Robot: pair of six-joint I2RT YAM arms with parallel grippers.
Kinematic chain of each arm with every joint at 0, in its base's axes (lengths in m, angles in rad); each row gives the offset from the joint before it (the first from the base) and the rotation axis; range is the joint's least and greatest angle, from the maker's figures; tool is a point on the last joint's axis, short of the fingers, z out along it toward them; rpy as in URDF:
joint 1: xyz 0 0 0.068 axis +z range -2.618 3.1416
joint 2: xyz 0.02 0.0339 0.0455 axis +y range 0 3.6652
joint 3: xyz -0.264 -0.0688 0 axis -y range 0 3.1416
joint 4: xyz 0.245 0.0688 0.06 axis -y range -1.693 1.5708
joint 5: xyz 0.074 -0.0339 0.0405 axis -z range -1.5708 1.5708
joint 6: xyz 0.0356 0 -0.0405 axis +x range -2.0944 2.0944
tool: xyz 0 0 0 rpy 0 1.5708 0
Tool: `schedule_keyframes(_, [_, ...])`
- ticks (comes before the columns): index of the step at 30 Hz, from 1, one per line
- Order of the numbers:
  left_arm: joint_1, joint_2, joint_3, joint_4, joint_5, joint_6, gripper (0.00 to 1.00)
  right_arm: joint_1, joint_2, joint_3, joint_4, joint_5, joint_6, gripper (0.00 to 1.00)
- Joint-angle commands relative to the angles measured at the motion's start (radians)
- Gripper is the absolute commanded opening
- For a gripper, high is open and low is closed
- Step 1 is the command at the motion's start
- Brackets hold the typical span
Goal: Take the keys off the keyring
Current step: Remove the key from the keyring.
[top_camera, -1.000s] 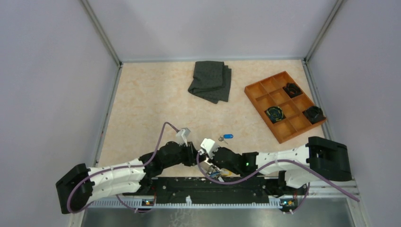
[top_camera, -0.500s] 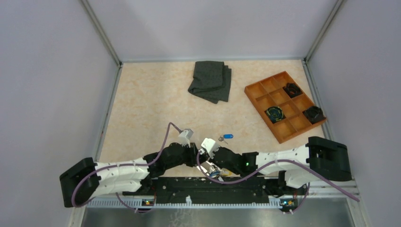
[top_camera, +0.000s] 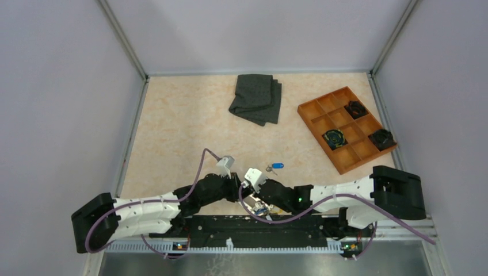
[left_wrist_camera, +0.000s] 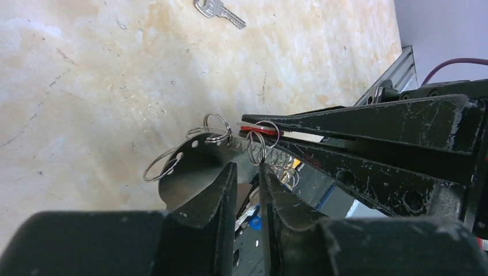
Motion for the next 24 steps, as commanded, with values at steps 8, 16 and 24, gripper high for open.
schedule_keyframes(8, [-0.019,0.027,0.031,0.081,-0.054,0.05,0.28,0.01,-0.001,0.044,0.04,-0.048,0.027,0.0])
schedule_keyframes(16, [-0.044,0.041,0.051,0.072,-0.057,0.063,0.26,0.009,0.0,0.044,0.04,-0.052,0.032,0.0])
schedule_keyframes(24, [-0.058,0.012,0.042,0.047,-0.079,0.056,0.26,0.009,0.002,0.047,0.043,-0.054,0.036,0.0])
